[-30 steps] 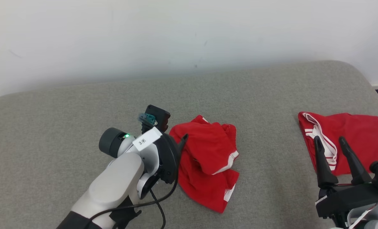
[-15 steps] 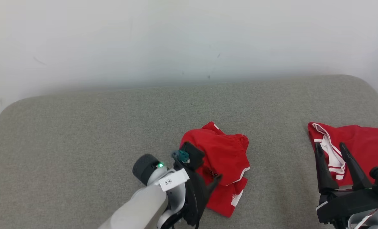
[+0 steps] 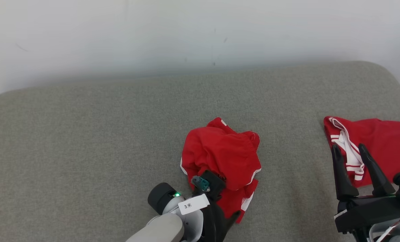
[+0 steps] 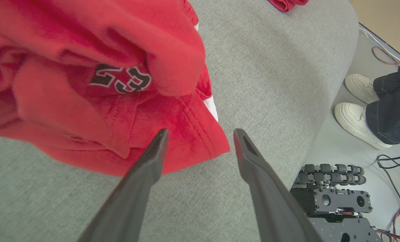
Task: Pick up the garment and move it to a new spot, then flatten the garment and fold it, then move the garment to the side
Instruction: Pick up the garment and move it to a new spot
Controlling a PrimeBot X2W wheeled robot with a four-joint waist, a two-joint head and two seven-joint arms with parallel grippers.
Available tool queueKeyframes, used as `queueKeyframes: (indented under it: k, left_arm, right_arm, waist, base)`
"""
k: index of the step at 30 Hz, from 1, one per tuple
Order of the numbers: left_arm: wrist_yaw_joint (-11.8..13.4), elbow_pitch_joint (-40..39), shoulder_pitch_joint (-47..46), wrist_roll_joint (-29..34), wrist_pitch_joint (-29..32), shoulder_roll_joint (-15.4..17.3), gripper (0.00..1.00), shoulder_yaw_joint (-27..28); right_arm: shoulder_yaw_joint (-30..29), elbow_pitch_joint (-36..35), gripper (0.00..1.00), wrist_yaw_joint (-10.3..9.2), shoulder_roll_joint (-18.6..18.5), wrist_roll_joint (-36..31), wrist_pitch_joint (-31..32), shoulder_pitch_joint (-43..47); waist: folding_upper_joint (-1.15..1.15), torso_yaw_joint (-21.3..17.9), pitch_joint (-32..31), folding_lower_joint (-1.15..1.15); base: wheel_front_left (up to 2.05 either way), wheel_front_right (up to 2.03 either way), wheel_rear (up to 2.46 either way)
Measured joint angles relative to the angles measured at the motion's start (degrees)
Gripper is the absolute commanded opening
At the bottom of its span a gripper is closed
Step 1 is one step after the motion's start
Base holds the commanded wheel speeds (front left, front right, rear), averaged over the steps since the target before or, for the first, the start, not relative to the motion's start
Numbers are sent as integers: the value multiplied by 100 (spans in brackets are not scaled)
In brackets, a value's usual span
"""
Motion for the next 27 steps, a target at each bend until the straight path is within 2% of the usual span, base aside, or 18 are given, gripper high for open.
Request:
queueKeyframes:
  k: [9, 17, 18, 19, 20, 21, 22, 23, 27]
  left_arm:
    - [115, -97, -213, -41, 44, -1, 100, -331]
    - [149, 227, -502, 161, 51, 5, 100, -624]
    - [149, 240, -503, 203, 48, 1, 94, -643]
    - [148, 275, -508, 235, 43, -5, 77, -653]
    - [147, 301, -509, 242, 41, -4, 51, -669]
    - [148, 311, -512, 242, 36, -4, 38, -683]
    - [148, 325, -522, 242, 34, -3, 5, -702]
    - [149, 342, -533, 244, 34, -1, 0, -725]
    - [146, 398, -636, 293, 33, -5, 0, -849]
  right_arm:
    - [0, -43, 100, 0, 0, 1, 41, -275]
    - [-30, -11, 100, -4, 0, 2, 33, -443]
    - [-30, -4, 100, -11, 0, 2, 32, -471]
    - [-20, 16, 100, -11, 1, 2, 21, -498]
    - [-8, 38, 100, -11, 3, 3, 15, -518]
    - [3, 65, 100, -11, 4, 3, 15, -550]
    - [9, 83, 100, -11, 4, 3, 14, -584]
    - [13, 92, 100, -11, 4, 3, 7, -597]
    - [-7, 154, 100, -11, 2, 5, -10, -597]
  waist:
    - [0, -100, 435, 1]
    - [0, -117, 731, 1]
    - [0, -109, 753, 1]
    - [0, -99, 769, 1]
    - [0, -89, 779, 1]
    - [0, -81, 787, 1]
    - [0, -75, 792, 1]
    - [0, -69, 797, 1]
    - [0, -38, 799, 1]
  base:
    - [0, 0, 0]
    - [0, 0, 0]
    - [0, 0, 0]
    - [0, 0, 0]
    - [0, 0, 0]
    - [0, 0, 0]
    - [0, 0, 0]
    - [0, 0, 0]
    - [0, 0, 0]
